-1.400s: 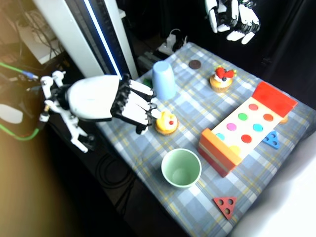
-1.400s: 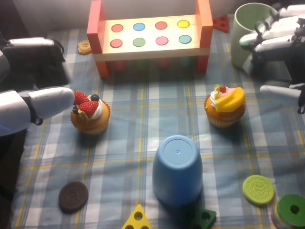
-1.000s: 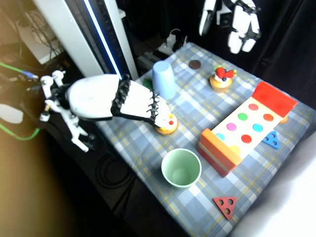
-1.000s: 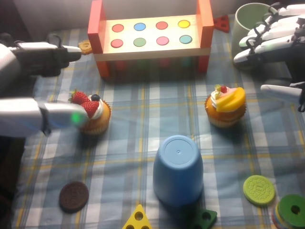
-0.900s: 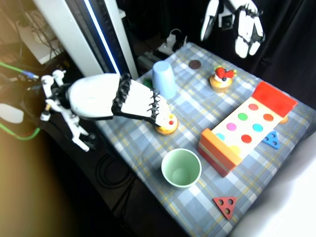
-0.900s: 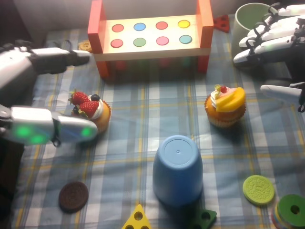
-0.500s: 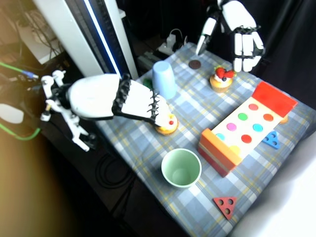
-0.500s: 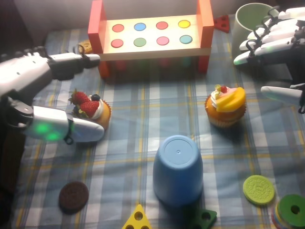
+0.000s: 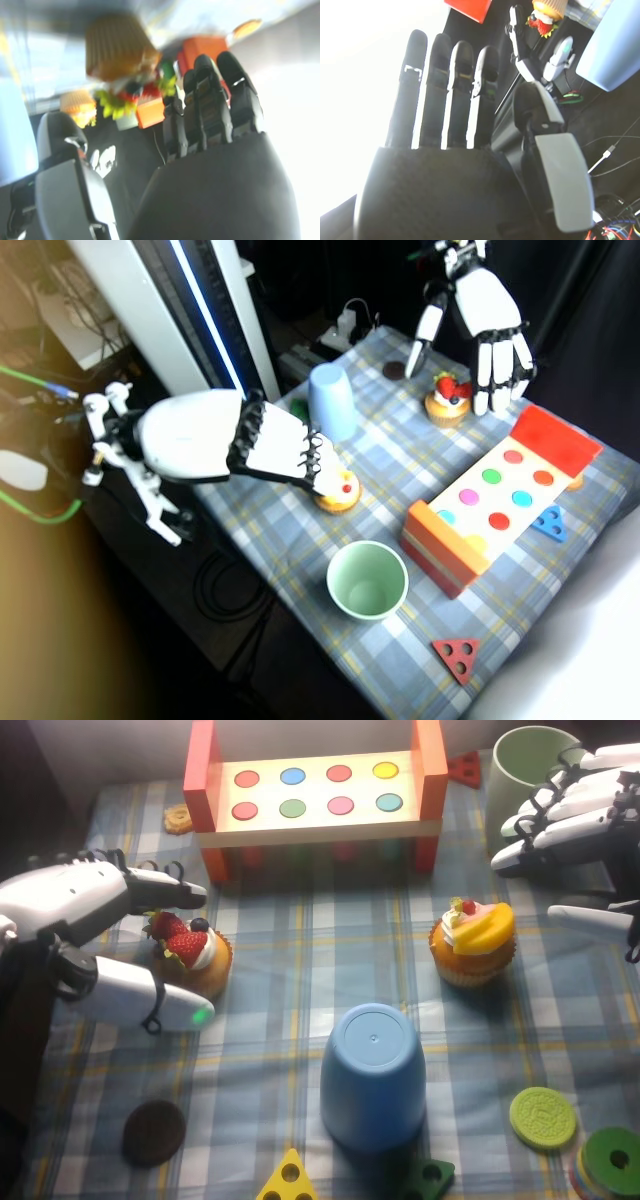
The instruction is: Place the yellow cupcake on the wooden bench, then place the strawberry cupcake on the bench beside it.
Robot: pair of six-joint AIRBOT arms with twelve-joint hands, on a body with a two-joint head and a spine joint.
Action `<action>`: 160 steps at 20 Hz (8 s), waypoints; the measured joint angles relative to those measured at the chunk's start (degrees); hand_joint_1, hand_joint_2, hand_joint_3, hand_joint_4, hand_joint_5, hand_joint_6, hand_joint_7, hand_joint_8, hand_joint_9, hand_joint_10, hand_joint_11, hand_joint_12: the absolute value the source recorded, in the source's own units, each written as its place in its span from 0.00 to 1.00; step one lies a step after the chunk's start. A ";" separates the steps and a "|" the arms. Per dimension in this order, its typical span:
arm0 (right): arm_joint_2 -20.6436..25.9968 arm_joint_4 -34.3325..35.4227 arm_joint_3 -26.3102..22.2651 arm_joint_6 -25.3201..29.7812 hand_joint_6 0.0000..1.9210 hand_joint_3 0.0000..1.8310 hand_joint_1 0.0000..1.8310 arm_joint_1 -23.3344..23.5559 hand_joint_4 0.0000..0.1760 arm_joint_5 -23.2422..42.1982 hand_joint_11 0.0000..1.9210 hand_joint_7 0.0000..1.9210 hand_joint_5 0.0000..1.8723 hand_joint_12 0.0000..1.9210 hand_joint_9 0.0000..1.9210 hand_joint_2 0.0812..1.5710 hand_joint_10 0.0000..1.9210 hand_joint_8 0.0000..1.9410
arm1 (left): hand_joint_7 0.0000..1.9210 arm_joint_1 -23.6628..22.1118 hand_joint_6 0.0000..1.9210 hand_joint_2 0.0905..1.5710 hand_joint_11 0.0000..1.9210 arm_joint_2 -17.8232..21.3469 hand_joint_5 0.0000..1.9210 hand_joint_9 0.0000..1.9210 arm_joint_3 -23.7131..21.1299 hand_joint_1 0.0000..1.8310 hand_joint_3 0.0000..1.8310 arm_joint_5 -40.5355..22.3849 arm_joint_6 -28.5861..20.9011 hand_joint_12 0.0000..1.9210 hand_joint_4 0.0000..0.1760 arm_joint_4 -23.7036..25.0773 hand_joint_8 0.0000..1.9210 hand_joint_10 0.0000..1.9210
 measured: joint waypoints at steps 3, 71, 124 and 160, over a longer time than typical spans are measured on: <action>0.00 0.00 0.07 0.46 0.00 0.00 0.29 0.00 0.00 0.07 0.25 0.39 0.43 0.29 0.35 0.87 0.00 0.00 | 0.22 -0.44 0.00 0.49 0.00 -0.81 0.21 0.24 0.83 0.42 0.00 0.83 0.02 0.55 0.49 -0.35 0.00 0.01; -2.78 -1.88 2.71 3.26 0.00 0.00 0.07 -1.03 0.68 2.40 0.00 0.08 0.17 0.26 0.07 0.82 0.00 0.00 | 0.41 -31.06 0.42 0.73 0.08 -23.96 0.52 0.28 33.48 0.67 0.00 20.46 44.19 0.91 0.00 -37.92 0.75 0.64; -11.98 -17.44 12.00 6.84 0.00 0.00 0.54 9.81 0.21 -24.13 0.22 0.38 0.23 0.67 0.45 0.58 0.09 0.03 | 0.04 5.18 0.00 0.49 0.00 8.63 0.00 0.04 -4.79 0.44 0.00 -36.54 -50.07 0.16 1.00 21.70 0.00 0.00; -15.98 -19.32 15.78 17.27 0.33 0.00 0.70 10.23 0.00 -21.92 0.55 0.62 0.60 0.62 0.67 0.65 0.30 0.40 | 0.06 7.80 0.00 0.52 0.04 7.50 0.00 0.03 -3.96 0.42 0.00 -37.81 -53.57 0.03 0.89 18.80 0.00 0.01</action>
